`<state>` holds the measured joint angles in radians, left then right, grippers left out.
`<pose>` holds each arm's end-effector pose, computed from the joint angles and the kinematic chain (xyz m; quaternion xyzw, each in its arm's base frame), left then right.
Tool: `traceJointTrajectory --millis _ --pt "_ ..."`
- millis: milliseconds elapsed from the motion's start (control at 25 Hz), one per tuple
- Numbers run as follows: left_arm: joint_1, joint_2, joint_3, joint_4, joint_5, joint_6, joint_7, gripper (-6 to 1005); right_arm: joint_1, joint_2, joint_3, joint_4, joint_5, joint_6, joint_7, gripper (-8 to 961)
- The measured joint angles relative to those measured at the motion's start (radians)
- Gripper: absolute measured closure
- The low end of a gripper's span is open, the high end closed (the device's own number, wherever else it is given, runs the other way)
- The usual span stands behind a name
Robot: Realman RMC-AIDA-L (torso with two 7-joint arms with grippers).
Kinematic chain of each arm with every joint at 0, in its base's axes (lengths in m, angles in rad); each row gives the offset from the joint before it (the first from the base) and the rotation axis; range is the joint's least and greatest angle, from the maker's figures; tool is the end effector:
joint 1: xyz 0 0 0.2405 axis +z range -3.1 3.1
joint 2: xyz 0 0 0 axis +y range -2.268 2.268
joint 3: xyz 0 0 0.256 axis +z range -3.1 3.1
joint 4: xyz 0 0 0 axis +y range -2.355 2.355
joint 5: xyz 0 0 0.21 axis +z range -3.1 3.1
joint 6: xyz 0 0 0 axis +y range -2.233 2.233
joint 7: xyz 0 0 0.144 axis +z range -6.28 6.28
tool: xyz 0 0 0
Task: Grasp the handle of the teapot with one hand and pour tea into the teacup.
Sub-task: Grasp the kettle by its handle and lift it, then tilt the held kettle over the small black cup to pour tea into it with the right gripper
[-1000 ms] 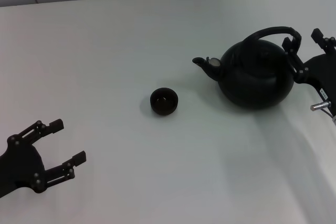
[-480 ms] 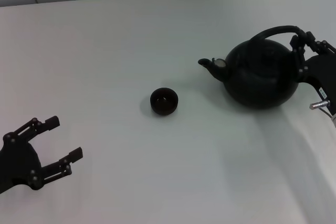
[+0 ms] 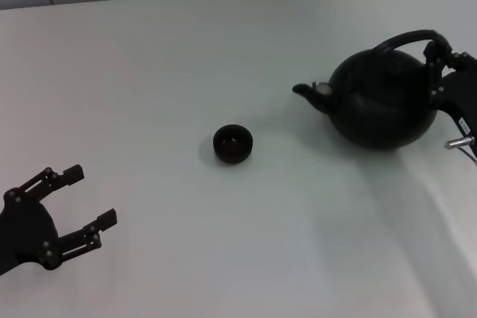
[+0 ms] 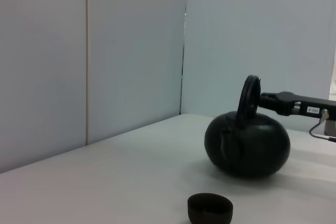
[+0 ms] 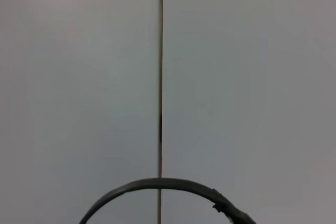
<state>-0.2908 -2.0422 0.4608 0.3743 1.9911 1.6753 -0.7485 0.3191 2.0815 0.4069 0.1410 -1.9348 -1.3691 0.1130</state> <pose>-0.3372 0.2310 -0.0062 -0.9153 -0.1399 -0.2950 0.2357 0.3425 0.2754 -0.0180 -0.6968 0.2063 0.3090 0.6136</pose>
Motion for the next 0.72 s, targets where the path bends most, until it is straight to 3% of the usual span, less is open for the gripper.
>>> traceJointTrajectory --millis 280,720 --pt "0.001 -0.003 -0.002 0.000 0.000 0.000 -0.002 135 0.013 -0.013 0.014 -0.036 0.000 -0.108 0.072 875" --pt "-0.003 -0.006 -0.002 0.000 0.000 -0.003 -0.010 135 0.086 -0.009 -0.008 -0.135 -0.035 -0.086 0.160 876"
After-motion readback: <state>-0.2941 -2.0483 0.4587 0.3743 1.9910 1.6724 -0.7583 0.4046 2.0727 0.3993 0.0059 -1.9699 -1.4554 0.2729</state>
